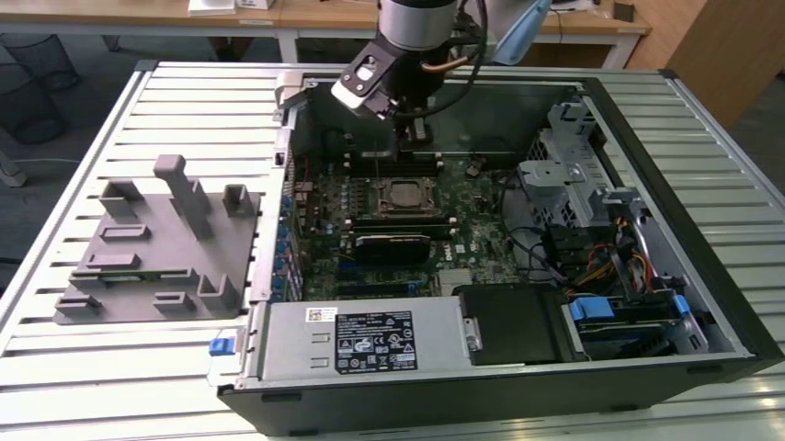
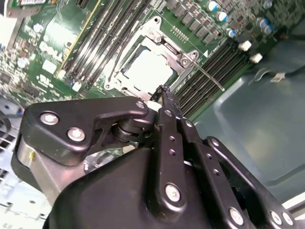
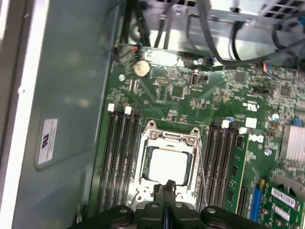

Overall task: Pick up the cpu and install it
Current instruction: 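Install the first cpu locking lever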

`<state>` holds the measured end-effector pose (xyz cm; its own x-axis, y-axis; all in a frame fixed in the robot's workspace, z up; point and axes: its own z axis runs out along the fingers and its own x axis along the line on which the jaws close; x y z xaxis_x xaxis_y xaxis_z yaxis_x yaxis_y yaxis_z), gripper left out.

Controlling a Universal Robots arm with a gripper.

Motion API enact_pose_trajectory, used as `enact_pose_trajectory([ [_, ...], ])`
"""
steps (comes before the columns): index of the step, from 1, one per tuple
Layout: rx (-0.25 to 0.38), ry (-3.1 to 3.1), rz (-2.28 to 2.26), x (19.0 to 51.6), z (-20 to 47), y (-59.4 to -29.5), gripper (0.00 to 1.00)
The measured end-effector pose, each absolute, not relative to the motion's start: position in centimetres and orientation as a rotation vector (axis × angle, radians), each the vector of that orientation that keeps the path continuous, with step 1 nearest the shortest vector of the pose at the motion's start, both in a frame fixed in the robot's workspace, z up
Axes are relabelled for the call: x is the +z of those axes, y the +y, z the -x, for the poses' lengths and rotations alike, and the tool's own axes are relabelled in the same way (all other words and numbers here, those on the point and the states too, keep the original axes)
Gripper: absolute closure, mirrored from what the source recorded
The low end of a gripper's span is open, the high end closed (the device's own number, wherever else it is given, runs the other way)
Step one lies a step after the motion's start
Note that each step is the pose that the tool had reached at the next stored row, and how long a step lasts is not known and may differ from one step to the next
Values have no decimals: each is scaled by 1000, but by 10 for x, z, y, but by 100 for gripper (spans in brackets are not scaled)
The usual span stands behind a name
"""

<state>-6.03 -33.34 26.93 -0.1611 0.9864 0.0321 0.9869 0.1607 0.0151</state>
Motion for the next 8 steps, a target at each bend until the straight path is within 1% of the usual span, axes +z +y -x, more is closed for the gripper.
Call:
enact_pose_trajectory([
  [8,-47,-2480,1903,269,61,-333,89],
])
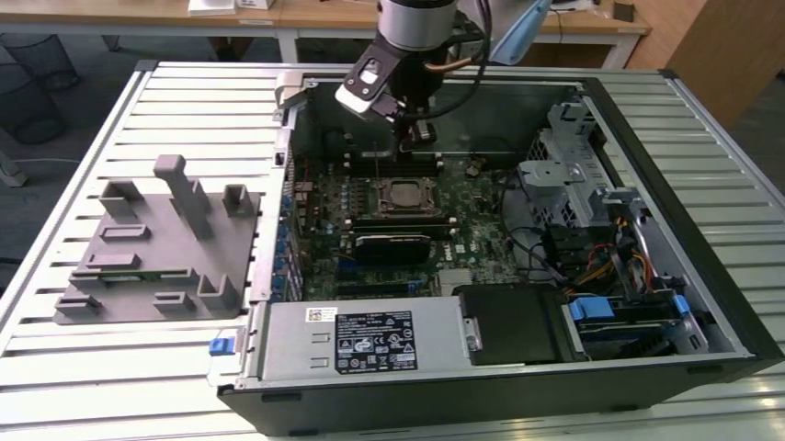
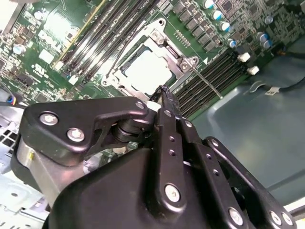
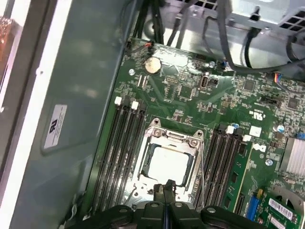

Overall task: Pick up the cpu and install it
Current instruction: 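Install the first cpu locking lever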

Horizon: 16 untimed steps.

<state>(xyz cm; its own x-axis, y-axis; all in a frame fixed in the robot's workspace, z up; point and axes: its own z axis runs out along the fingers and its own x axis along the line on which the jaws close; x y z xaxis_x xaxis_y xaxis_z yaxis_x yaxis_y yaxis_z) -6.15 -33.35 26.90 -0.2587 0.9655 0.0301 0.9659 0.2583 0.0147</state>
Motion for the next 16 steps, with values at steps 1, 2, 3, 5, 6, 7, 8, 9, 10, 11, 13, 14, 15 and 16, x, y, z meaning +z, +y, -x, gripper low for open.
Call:
enact_pose_trajectory([
  [1,-47,-2489,1892,269,62,-333,89],
  [2,-47,-2500,1877,269,62,-333,89],
  [3,-46,-2515,1856,269,62,-333,89],
  [5,-46,-2548,1810,268,62,-333,89],
  [6,-46,-2563,1787,268,62,-333,89],
  [7,-45,-2581,1762,268,62,-333,89],
  [8,-45,-2596,1738,268,62,-333,89],
  [9,-45,-2611,1715,268,62,-333,89],
  [10,-45,-2627,1691,267,62,-333,89],
  [11,-44,-2641,1667,267,62,-333,89],
  [13,-44,-2667,1626,267,62,-333,89],
  [14,-44,-2676,1611,267,62,-334,89],
  [15,-44,-2683,1599,267,62,-334,89],
  [16,-44,-2689,1588,267,62,-334,89],
])
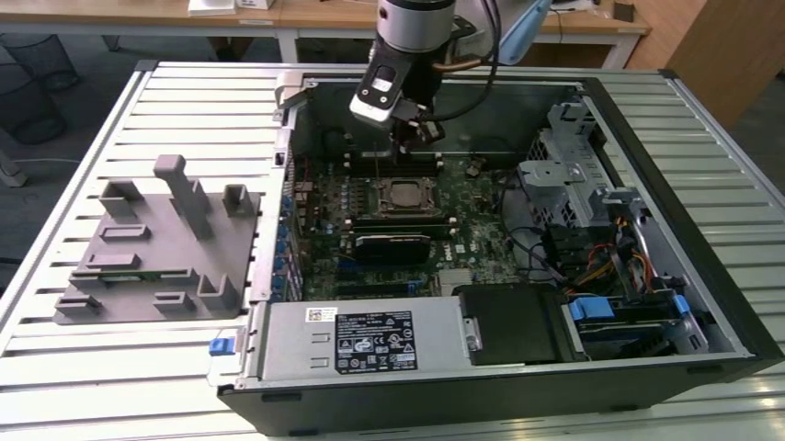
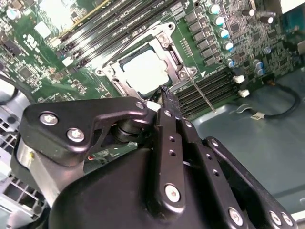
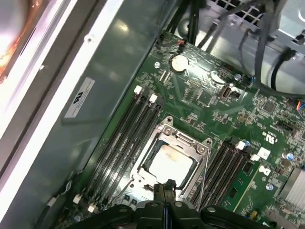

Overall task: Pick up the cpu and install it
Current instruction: 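Install the first cpu locking lever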

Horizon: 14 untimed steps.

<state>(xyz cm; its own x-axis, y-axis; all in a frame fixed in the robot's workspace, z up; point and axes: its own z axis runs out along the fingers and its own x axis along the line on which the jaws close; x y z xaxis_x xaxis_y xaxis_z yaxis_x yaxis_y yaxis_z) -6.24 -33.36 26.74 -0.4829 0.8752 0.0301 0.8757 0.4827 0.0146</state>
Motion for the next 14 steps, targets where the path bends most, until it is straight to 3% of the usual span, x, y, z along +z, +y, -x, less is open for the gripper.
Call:
enact_pose_trajectory([
  [14,-40,-2863,1239,266,62,-334,89],
])
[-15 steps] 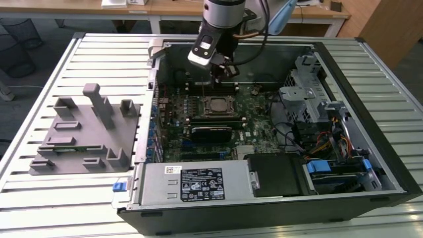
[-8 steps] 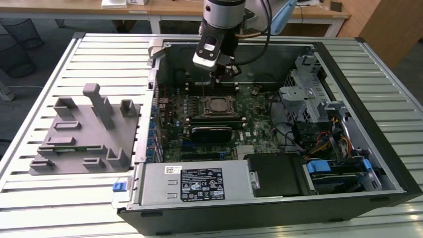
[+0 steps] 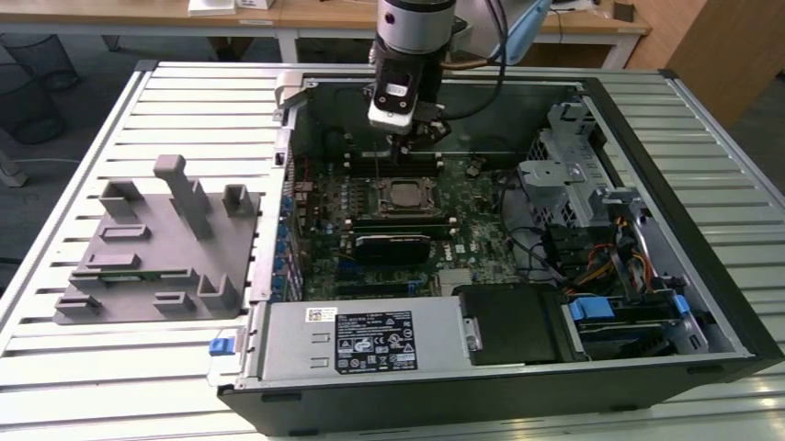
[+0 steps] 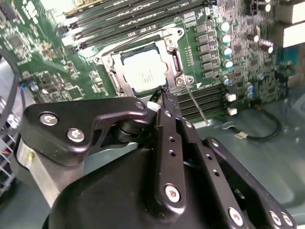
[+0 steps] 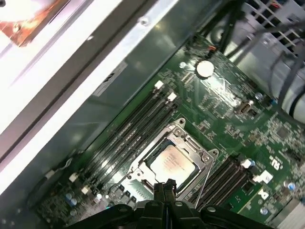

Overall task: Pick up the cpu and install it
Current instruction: 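Install the first cpu locking lever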

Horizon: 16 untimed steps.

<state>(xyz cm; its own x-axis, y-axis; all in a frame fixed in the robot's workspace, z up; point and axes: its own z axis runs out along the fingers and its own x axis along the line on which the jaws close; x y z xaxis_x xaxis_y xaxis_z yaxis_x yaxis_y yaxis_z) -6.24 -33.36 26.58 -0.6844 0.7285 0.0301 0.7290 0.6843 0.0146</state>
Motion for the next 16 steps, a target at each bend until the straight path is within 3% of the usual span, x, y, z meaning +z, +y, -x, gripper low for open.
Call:
enact_pose_trajectory([
  [16,-33,-3008,815,264,62,-334,89],
])
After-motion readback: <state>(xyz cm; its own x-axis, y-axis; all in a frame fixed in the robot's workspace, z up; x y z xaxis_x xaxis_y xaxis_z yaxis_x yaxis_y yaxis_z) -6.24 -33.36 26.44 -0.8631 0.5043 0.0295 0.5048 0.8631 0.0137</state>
